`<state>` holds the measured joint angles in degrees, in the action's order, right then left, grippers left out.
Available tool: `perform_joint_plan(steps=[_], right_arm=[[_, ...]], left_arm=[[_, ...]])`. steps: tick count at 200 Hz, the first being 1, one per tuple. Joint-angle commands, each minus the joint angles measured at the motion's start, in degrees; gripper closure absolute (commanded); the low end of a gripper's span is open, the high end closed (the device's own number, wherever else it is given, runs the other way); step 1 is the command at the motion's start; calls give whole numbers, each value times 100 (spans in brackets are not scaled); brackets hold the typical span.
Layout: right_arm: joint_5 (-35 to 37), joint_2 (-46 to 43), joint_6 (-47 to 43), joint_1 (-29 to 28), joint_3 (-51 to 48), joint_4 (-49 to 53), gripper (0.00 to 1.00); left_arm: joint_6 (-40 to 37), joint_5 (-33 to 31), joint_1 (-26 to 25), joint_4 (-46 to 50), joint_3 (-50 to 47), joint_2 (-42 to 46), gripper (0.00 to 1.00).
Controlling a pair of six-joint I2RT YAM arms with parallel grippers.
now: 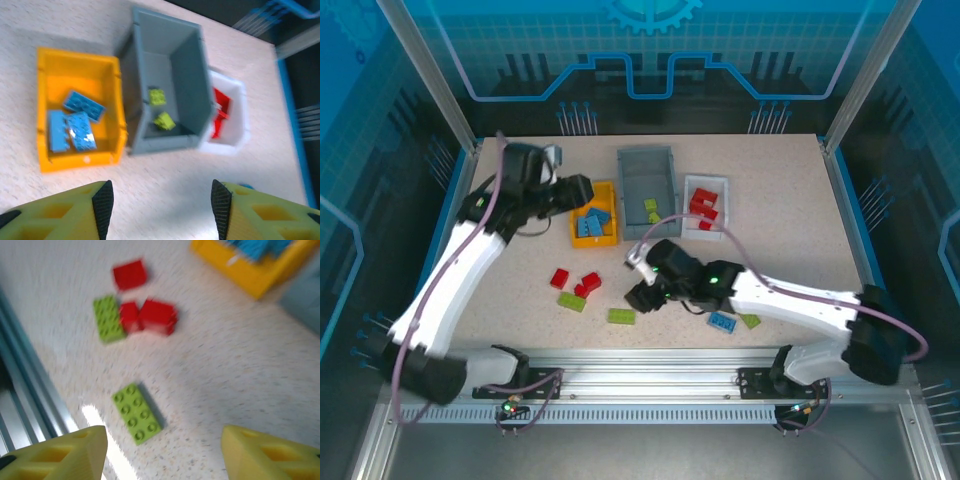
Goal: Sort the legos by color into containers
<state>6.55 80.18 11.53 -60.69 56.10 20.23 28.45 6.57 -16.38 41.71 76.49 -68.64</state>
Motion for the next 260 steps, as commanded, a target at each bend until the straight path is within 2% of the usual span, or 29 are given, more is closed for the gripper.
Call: perform_joint_plan(steps=[1,25,51,101,130,158,183,209,238,260], right_arm=[[-151,771,-993,-406,491,895,36],[123,1665,-1215,-567,1007,1124,34],[330,2408,-1352,-541,1366,1256,33],[100,3005,-1391,-497,1536,1179,38],[90,3121,-1291,-418,1588,1155,54],[69,3081,-1195,-391,1565,1090,68],[84,2818,-997,-280,1494,1081,73],[67,2074,-705,9,1388,1097,74],[32,1393,-115,797,1458,1235,75],[-133,1383,453,1656,1834,1361,75]], left_arm=[[480,763,-19,140,-946,1031,41],[657,803,-23,564,-1486,2257,40],[767,662,-14,1015,-1672,3066,40],[908,681,-14,1049,-1535,3194,40],[933,704,-14,958,-1485,3097,40],[948,698,-14,885,-1536,3089,40],[944,723,-14,826,-1550,3055,40],[943,854,-14,693,-1479,2909,40],[1162,1340,-23,96,-1437,2561,40],[1397,1640,-133,-362,-1294,1928,40]])
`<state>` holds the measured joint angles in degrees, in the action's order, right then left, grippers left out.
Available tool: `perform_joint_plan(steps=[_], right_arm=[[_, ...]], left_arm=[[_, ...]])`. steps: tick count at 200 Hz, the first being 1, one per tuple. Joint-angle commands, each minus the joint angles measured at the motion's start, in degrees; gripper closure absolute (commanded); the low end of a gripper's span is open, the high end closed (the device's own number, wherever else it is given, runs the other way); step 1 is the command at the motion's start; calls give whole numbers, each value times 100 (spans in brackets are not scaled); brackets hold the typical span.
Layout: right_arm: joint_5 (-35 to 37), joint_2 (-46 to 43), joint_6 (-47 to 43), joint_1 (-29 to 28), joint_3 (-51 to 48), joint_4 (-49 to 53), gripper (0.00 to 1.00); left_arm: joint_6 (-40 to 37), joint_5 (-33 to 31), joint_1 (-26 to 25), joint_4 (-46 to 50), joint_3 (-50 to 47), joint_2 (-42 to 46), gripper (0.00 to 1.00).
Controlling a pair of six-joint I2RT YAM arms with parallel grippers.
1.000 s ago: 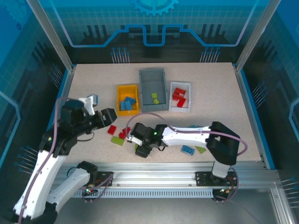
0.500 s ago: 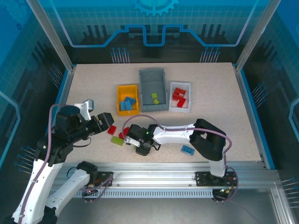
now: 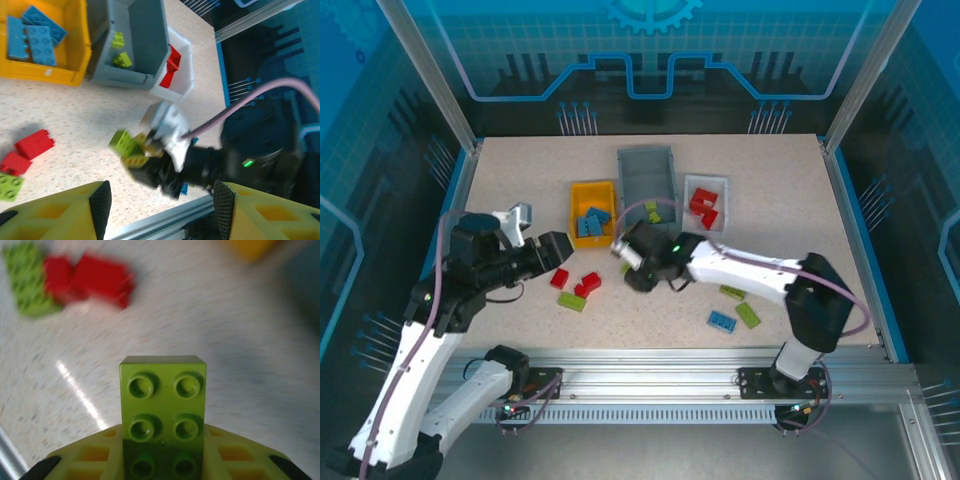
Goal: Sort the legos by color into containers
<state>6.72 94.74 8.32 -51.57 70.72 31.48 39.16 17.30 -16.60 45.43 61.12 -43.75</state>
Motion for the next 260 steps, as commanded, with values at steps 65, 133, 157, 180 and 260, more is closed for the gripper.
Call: perform_joint_plan(steps=[65,133,157,180,260], right_arm=[[-813,2356,1715,1947,3392,1274,75],[-940,3516,1812,2028,4667,1637,64],[-964,3367,1812,2020,4511,1532,57],[-903,3048,1778,2002,4396,1478,53],[62,595,1526,1659,2970,723,57]], left_arm=[[50,-866,-1492,-966,1305,-2317,44],[-15,-2616,-2573,-1081,1192,-2501,46],[26,-2757,-2631,-1072,1134,-2442,46],[39,-2788,-2652,-1028,1130,-2414,46],[246,-3241,-2676,-267,884,-1994,47]])
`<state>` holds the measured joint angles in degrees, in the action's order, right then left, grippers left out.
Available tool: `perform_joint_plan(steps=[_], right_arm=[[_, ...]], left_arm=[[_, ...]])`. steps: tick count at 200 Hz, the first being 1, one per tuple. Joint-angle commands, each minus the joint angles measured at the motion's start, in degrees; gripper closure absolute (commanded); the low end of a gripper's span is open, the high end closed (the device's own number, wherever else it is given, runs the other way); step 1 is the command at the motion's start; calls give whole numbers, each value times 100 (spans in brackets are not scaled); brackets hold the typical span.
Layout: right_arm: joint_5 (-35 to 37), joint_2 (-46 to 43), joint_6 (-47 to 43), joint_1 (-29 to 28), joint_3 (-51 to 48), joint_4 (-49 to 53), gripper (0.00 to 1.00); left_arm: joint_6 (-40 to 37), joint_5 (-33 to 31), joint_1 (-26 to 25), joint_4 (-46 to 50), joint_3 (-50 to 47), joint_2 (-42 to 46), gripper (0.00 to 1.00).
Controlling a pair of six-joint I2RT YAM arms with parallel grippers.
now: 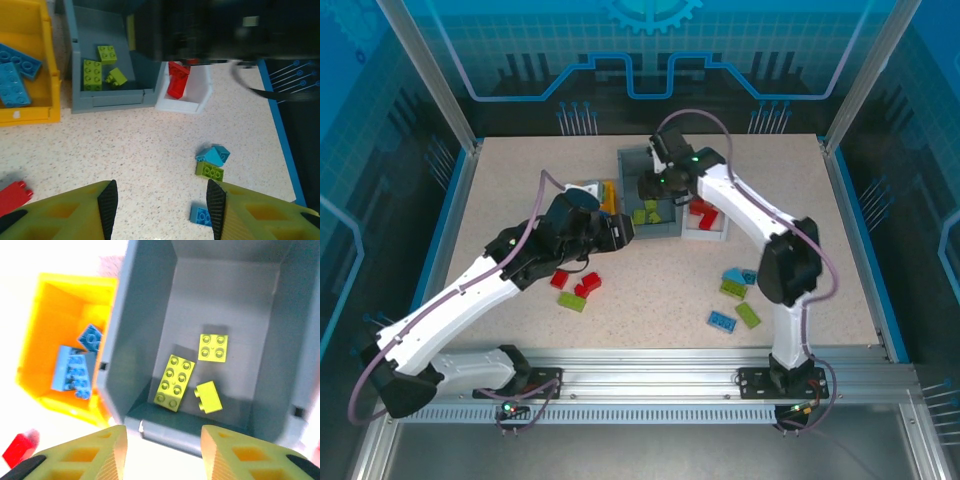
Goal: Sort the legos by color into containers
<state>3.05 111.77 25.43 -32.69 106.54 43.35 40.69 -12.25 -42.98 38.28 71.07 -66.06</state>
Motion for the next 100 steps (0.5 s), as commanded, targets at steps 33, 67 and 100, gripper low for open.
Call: perform_joint_plan(steps=[33,67,100], right_arm=[[650,-2846,-440,-560,-2333,-1449,56],[829,-4596,-593,-1201,-4044,-2127,53],[1738,-5792,86,-1814,-5005,-1364,54]], left_arm=[[-150,-439,47,1118,-37,290,45],[-370,-198,275,1406,-280,361,44],[-653,731,196,869,-664,91,44]])
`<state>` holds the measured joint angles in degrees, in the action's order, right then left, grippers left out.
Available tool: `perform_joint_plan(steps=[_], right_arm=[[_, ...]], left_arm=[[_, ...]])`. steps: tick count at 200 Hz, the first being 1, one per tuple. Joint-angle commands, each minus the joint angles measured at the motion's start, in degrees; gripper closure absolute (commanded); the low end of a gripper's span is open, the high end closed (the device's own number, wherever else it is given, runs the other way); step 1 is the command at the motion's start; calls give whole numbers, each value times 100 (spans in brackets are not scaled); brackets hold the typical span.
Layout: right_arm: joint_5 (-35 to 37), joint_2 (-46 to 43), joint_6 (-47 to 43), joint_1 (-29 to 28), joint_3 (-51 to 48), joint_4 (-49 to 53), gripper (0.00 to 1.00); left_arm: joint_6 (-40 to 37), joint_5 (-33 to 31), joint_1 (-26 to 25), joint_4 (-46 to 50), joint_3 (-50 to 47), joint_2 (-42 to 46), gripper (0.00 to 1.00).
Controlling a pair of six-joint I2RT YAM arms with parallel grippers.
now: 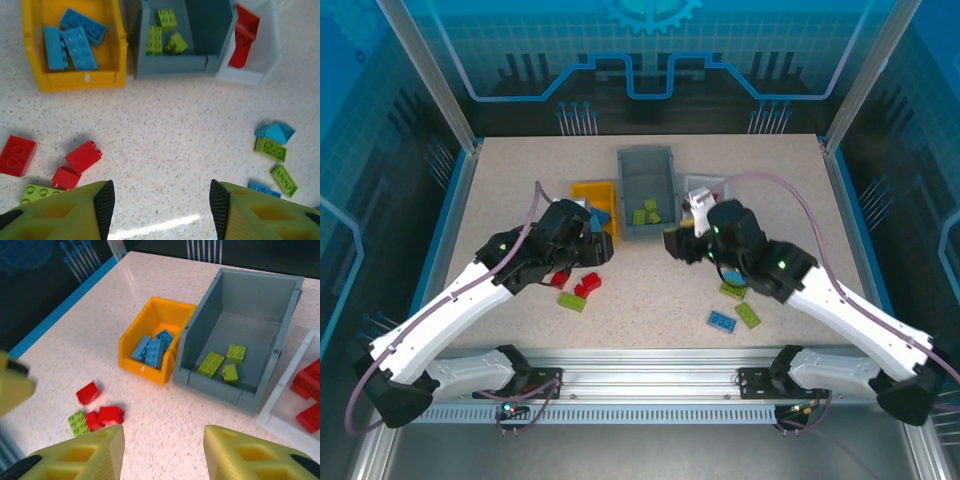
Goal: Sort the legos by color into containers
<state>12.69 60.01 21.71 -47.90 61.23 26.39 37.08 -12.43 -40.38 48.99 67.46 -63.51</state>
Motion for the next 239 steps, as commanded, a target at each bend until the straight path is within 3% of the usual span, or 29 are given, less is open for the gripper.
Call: perform_joint_plan(steps=[1,31,46,97,119,134,163,192,239], right_arm=[[790,-659,479,-305,-495,354,54],[1462,-1577,1144,-605,-920,1272,52],[1702,-1841,1232,-611,-844,1700,51],[2168,-2002,926,-619,-218,2180,50],[2320,-2019,777,-632,9,2243,49],[2409,-2045,730,-633,131,2315,49],[2486,-2140,765,-633,265,2462,49],[2545,-2230,808,-633,225,2520,49],[2510,-2195,878,-633,175,2502,49]], left_arm=[[-278,776,-87,-252,-312,-190,44],[936,1293,-830,-1645,-746,-965,44],[1757,1172,-1292,-2135,-652,-1610,42],[4700,1568,-2097,-2693,458,-3874,37],[5941,2097,-2202,-2996,770,-4512,36],[6648,2019,-2300,-2957,949,-4705,35],[7479,2000,-2356,-1959,1626,-5104,31],[8064,2256,-2435,-2119,1760,-5389,29],[8376,2392,-2438,-2138,2102,-5777,28]])
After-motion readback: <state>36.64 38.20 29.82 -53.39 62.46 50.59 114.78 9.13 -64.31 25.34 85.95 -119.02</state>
